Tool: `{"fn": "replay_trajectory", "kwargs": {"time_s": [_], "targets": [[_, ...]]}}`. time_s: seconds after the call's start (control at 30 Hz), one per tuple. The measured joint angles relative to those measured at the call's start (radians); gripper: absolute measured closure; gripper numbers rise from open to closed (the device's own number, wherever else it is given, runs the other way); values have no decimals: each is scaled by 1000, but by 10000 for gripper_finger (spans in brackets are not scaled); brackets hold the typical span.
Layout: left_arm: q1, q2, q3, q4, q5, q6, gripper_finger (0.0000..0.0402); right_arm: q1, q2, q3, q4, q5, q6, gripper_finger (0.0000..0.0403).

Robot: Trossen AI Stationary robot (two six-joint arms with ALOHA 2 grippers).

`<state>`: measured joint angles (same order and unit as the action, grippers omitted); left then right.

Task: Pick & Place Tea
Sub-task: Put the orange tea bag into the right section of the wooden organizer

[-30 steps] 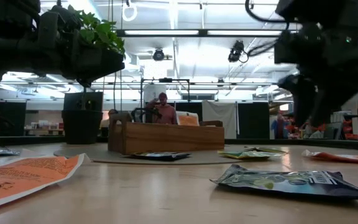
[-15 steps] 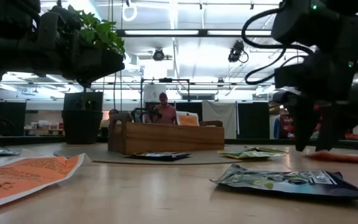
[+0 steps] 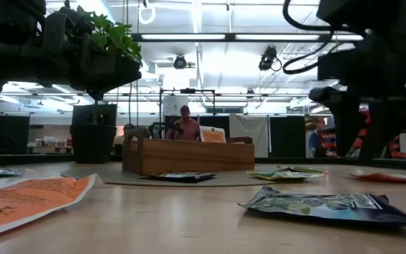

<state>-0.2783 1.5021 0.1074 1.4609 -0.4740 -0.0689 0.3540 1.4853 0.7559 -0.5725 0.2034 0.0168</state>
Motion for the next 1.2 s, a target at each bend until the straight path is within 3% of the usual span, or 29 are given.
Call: {"fn": "replay_trajectory", "kwargs": {"time_s": [0.37, 0.63, 1.07, 1.2], "targets": [[0, 0, 0, -1, 0, -6, 239, 1, -3, 44, -84, -82, -116, 229], [0, 0, 0, -1, 0, -5, 239, 4, 32, 41, 36, -112, -199, 225], [0, 0, 0, 0, 0, -15, 239, 14, 162, 40, 72, -106, -272, 225], [0, 0, 0, -1, 0, -18, 239, 13, 188, 42, 90, -109, -265, 244]]}}
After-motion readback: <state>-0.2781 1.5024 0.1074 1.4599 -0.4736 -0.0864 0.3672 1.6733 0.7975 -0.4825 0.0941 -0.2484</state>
